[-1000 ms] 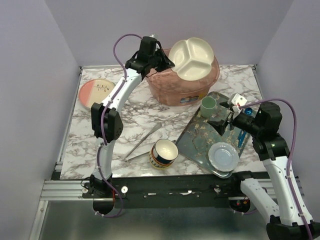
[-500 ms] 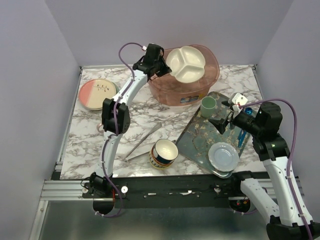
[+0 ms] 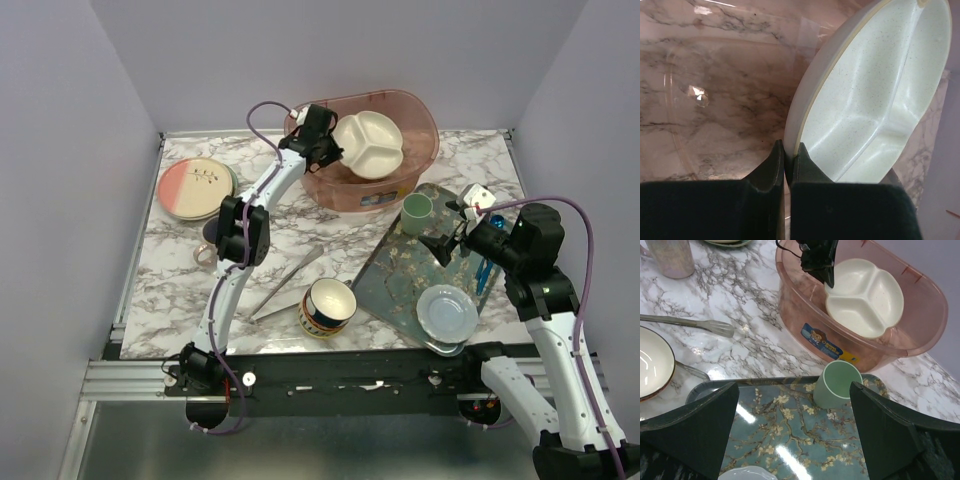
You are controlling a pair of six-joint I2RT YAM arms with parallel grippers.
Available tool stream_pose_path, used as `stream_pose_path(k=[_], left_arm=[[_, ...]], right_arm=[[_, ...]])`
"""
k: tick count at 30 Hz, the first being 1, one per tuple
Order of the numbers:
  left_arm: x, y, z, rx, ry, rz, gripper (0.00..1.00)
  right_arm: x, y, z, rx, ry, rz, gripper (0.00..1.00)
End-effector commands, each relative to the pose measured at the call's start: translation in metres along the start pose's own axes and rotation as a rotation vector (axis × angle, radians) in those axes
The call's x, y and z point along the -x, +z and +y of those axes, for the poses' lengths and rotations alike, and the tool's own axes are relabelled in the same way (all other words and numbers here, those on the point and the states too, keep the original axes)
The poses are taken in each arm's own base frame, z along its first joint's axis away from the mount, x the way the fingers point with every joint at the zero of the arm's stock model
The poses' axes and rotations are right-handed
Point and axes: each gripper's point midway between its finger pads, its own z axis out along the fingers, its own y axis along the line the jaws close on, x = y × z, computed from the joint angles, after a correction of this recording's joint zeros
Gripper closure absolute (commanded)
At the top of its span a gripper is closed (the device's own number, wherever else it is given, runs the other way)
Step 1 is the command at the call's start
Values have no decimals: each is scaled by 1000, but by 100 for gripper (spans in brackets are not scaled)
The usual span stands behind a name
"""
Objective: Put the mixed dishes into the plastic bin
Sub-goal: Place the plate in the plastic bin.
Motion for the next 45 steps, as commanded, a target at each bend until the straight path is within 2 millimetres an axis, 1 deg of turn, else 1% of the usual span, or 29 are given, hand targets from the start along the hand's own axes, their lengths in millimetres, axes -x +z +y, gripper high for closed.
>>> stream_pose_path(k=[1,2,5,6,9,10,11,13,14,15,17,18,20,21,22,25,26,27,28,29,32,37,38,40,41,43,44,45], left_arm=[[51,-38,-103,-309,-58,-180,100],[48,-34,-101,-306,-64,-174,100],[39,-29,-104,-310,-64,-163,100],[41,-26,-101,-294,-68,-183,100],[33,-20,-99,-287,-69,-171,100],[31,-19,-100,-288,-70,-168,98],[29,-16,-98,-285,-71,-163,93],[25,-15,-99,-290,-77,-151,87],[22,-12,-97,-288,-80,-143,83],[20,-12,-99,-294,-82,-139,70],[12,-9,-99,-303,-87,-108,58],[11,-9,-100,-312,-83,-101,48],[7,-10,-103,-325,-73,-84,40],[9,-12,-104,-327,-65,-86,35],[10,-14,-105,-330,-58,-89,32],[25,-32,-113,-338,-11,-127,25],[35,-44,-118,-346,2,-147,24],[38,-49,-119,-341,27,-161,22],[44,-53,-116,-329,36,-167,22],[50,-64,-120,-331,45,-179,21],[57,-79,-121,-333,82,-185,19],[63,-100,-125,-337,133,-193,18],[67,-110,-130,-352,143,-201,18],[73,-124,-136,-368,176,-217,18],[81,-141,-144,-389,215,-243,18],[91,-162,-149,-405,267,-275,17],[99,-185,-153,-417,311,-308,16],[104,-198,-155,-424,331,-324,15]], right_arm=[[1,-1,-8,-37,-14,-1,0],[1,-1,-8,-37,-16,-3,0],[1,-1,-8,-35,-15,-4,0],[1,-1,-8,-35,-15,-4,0],[1,-1,-8,-37,-15,-3,0],[3,-2,-8,-39,-19,-7,0],[2,-2,-9,-40,-18,-4,0],[2,-2,-9,-42,-19,-4,0],[2,-2,-9,-42,-21,-4,0],[2,-2,-9,-46,-21,-4,0],[2,-2,-9,-44,-22,-5,0],[2,-2,-9,-46,-22,-4,0],[3,-2,-9,-45,-23,-6,0],[2,-3,-10,-50,-25,-3,0],[3,-3,-9,-50,-27,-6,0],[2,-3,-10,-52,-28,-4,0],[2,-3,-10,-52,-29,-4,0],[1,-3,-10,-54,-29,-3,0],[1,-3,-9,-52,-29,-4,0],[2,-4,-10,-56,-33,-5,0],[1,-4,-10,-58,-34,-4,0],[0,-4,-12,-73,-40,-4,0],[0,-5,-12,-75,-42,-4,0],[0,-6,-12,-74,-43,-9,0],[0,-6,-11,-71,-43,-12,0],[0,-6,-9,-61,-42,-16,0],[1,-5,-8,-56,-42,-18,0],[0,-5,-8,-51,-41,-19,0]])
